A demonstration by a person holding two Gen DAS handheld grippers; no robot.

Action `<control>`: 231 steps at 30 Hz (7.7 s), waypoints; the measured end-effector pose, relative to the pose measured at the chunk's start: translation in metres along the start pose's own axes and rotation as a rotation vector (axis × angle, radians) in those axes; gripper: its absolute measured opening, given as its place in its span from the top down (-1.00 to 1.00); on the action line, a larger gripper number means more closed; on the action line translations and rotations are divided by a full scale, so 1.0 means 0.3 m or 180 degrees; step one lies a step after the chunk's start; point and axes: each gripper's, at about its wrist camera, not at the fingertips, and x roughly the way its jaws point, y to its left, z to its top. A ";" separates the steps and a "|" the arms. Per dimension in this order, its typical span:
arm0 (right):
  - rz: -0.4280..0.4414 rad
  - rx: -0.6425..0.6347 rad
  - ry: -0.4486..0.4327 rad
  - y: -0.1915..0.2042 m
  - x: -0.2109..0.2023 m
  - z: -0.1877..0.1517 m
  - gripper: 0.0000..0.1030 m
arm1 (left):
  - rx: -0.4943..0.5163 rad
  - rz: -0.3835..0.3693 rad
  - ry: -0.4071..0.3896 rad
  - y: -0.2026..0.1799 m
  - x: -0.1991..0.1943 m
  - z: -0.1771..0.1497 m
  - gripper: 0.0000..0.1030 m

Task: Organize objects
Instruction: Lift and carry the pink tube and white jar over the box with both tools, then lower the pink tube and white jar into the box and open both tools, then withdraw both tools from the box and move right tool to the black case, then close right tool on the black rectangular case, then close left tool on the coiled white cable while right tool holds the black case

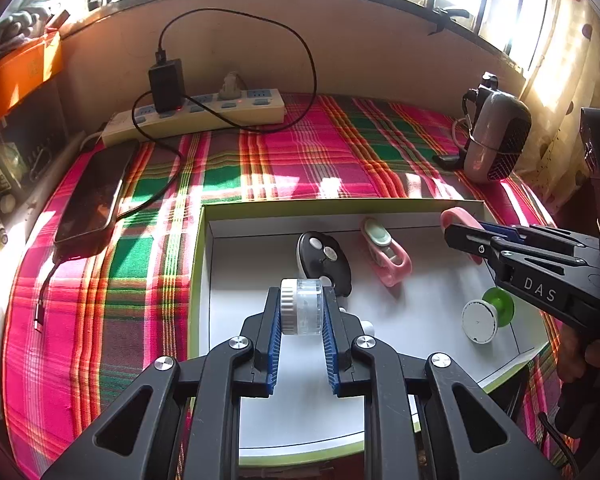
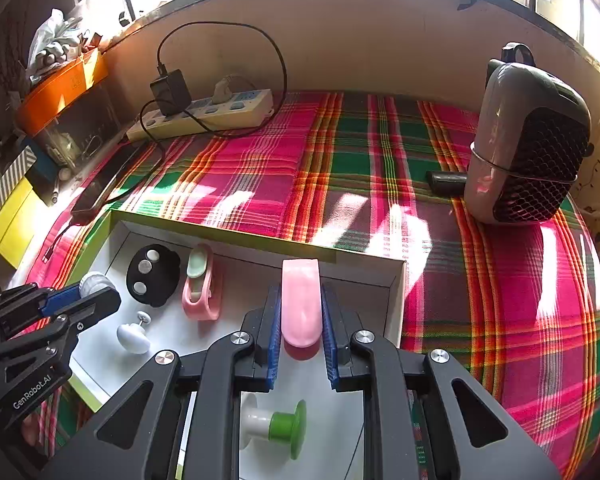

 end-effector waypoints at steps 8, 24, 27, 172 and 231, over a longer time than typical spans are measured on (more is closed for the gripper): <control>-0.0018 0.0013 0.0059 -0.010 0.029 -0.005 0.63 | -0.0001 -0.0005 0.0064 -0.004 0.032 -0.006 0.67; -0.0058 -0.0055 0.0085 0.003 0.047 -0.012 0.63 | 0.0046 0.0022 0.0117 -0.009 0.051 -0.006 0.67; -0.0084 -0.0064 0.0088 0.007 0.049 -0.011 0.63 | 0.0054 0.0002 0.0145 -0.012 0.056 -0.008 0.67; -0.0684 0.0362 -0.0139 0.103 -0.256 -0.463 0.51 | 0.0781 -0.0871 0.0073 0.054 -0.227 -0.360 0.39; -0.0653 0.0356 -0.0141 0.101 -0.256 -0.464 0.50 | 0.0771 -0.0324 0.0037 -0.044 -0.147 -0.304 0.70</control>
